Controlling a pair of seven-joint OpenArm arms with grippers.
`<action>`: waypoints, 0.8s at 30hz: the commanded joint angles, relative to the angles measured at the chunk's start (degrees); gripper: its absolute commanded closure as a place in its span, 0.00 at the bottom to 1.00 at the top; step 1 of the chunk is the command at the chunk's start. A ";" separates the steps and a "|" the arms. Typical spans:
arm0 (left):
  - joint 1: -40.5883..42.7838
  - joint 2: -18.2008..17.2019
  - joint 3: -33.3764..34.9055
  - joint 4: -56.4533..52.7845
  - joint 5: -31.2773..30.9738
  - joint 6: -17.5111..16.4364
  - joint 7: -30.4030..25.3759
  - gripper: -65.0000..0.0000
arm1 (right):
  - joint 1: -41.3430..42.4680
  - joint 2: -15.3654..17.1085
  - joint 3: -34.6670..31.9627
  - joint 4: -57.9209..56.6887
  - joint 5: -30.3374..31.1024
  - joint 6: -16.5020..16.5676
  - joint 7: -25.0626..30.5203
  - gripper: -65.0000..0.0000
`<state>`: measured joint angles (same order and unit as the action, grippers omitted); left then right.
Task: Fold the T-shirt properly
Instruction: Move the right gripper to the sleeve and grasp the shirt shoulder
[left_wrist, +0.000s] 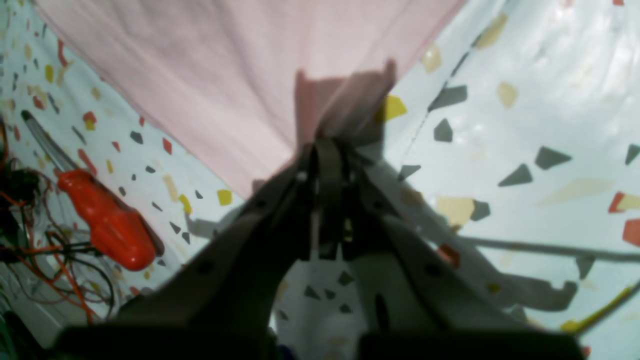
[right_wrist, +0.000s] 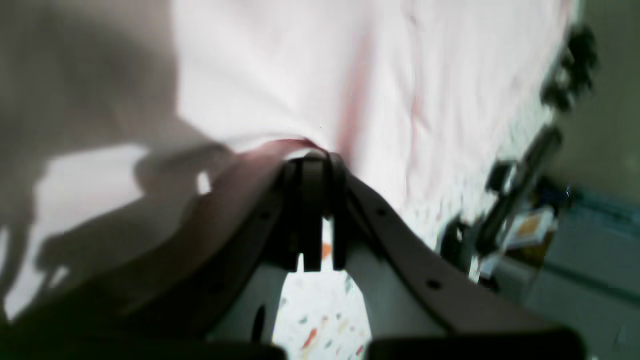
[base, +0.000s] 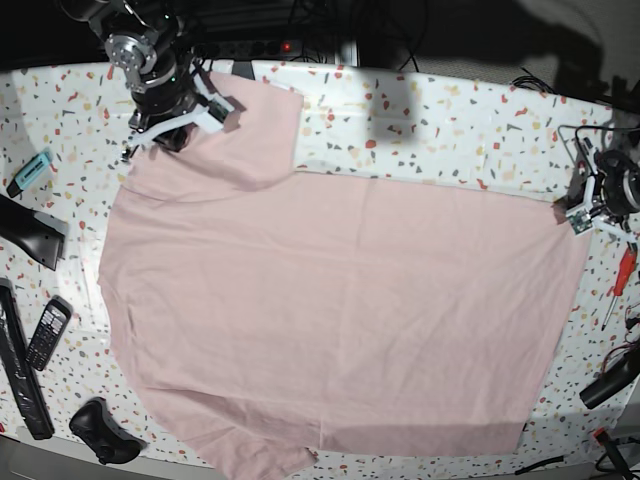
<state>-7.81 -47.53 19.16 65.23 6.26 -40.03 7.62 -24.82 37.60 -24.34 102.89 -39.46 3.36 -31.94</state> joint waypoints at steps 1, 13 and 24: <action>-0.39 -1.46 -0.48 0.39 -1.18 0.03 1.73 1.00 | 0.15 0.87 0.42 0.87 -0.85 -1.38 0.61 1.00; 10.54 -6.36 -7.06 10.10 -6.84 0.03 4.61 1.00 | -6.25 3.21 1.22 8.35 -0.83 -3.54 -0.13 1.00; 28.22 -6.80 -21.73 22.03 -6.78 0.03 4.74 1.00 | -21.62 3.21 9.01 13.20 -0.90 -3.52 -0.09 1.00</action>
<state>20.82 -52.88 -1.74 86.56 -0.60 -40.47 12.38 -46.06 40.14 -15.70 115.09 -39.53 0.62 -32.12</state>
